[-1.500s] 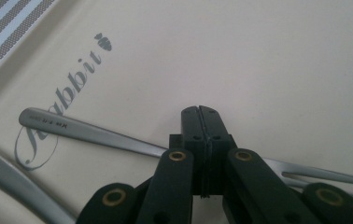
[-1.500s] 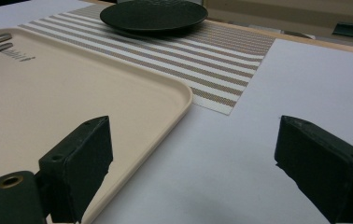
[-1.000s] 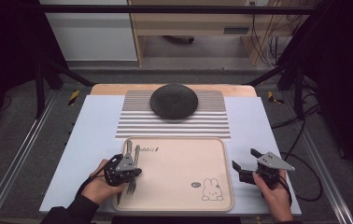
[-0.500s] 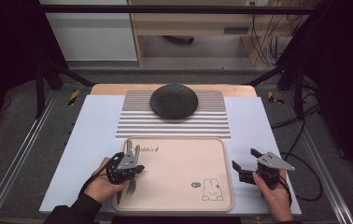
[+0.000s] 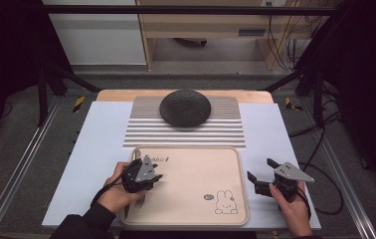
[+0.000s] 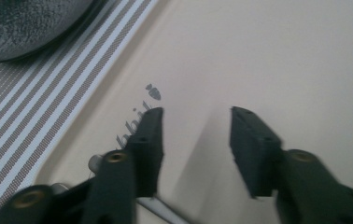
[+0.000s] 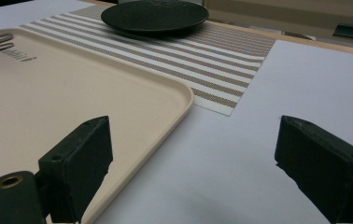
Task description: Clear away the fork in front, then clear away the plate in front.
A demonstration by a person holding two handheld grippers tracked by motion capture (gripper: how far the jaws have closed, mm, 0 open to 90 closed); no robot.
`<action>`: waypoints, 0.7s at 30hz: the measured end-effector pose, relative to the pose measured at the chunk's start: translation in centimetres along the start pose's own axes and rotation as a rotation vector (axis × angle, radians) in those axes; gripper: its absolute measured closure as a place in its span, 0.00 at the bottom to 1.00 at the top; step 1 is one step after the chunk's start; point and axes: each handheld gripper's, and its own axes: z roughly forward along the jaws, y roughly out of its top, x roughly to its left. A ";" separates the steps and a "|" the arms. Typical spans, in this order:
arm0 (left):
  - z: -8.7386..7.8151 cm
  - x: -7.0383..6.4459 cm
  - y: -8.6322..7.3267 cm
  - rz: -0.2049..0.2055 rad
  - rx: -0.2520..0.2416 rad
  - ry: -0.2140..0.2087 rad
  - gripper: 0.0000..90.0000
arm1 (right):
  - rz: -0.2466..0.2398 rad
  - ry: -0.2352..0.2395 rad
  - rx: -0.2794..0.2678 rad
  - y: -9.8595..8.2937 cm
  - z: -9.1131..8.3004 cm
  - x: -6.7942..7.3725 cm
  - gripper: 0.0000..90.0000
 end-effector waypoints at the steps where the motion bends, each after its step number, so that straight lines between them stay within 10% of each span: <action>1: 0.0 0.0 0.1 -0.006 -0.005 0.010 0.50 | 0.000 0.000 0.000 0.0 0.0 0.0 0.13; 10: 0.4 1.5 2.0 -0.012 -0.054 0.026 0.11 | -0.007 0.002 -0.002 0.0 0.0 0.1 0.13; 21: 0.7 4.1 5.6 0.033 -0.067 0.028 0.07 | -0.002 0.015 -0.010 0.2 -0.1 0.2 0.09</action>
